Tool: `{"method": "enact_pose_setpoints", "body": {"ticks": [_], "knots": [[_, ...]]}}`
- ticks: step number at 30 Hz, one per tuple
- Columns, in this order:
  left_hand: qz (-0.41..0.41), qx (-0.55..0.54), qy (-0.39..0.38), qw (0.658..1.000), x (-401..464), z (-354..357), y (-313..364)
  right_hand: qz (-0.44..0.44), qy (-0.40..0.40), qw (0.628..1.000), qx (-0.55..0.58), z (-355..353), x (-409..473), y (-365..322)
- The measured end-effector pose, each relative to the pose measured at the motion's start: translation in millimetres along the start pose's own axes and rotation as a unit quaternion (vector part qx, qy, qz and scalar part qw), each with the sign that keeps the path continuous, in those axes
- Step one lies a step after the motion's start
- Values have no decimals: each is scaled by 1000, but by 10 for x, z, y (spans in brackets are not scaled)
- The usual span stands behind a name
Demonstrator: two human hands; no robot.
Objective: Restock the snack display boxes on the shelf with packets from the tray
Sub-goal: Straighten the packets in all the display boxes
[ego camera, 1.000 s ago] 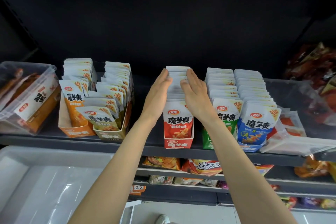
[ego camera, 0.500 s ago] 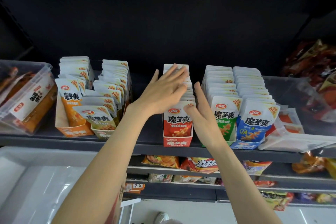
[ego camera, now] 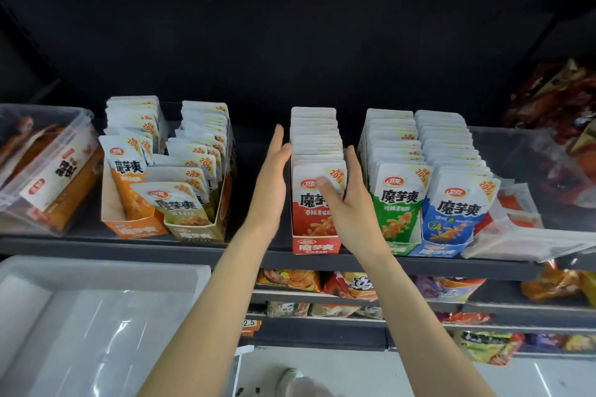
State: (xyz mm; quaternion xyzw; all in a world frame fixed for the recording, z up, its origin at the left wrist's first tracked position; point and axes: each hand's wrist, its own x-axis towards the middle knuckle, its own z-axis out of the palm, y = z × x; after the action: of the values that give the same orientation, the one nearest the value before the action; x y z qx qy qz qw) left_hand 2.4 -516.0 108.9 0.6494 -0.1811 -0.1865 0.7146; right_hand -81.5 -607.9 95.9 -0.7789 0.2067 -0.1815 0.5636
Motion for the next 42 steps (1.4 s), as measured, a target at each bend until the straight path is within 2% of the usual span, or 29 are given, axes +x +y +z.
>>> {"method": "enact_pose_setpoints", "body": {"ticks": [2,5,14,19,22,25,29,31,35,42], "knots": [[-31,-38,-15,999,-161,13,-84,-14,15,1000,5,20,-72,49],[-36,-24,-43,998,-245,41,-151,-20,5,1000,19,53,-138,125],[-51,-24,-37,998,-243,89,-149,-37,-9,999,13,57,-120,134],[-47,35,-55,997,-303,54,-139,-24,-20,999,-7,-21,-214,122],[-51,94,-74,992,-416,-44,-235,-41,34,997,-54,-80,-437,195],[-60,133,-82,986,-465,-122,-339,-152,127,970,-138,-175,-668,294],[-69,145,-87,983,-399,-139,-334,-265,96,917,-282,-161,-684,395],[-77,136,-89,984,-366,-125,-336,-271,83,903,-322,-123,-624,434],[-73,129,-99,984,-331,-64,-345,-231,80,909,-337,-101,-562,489],[-60,126,-99,985,-345,73,-340,-232,103,902,-351,-130,-535,473]]}}
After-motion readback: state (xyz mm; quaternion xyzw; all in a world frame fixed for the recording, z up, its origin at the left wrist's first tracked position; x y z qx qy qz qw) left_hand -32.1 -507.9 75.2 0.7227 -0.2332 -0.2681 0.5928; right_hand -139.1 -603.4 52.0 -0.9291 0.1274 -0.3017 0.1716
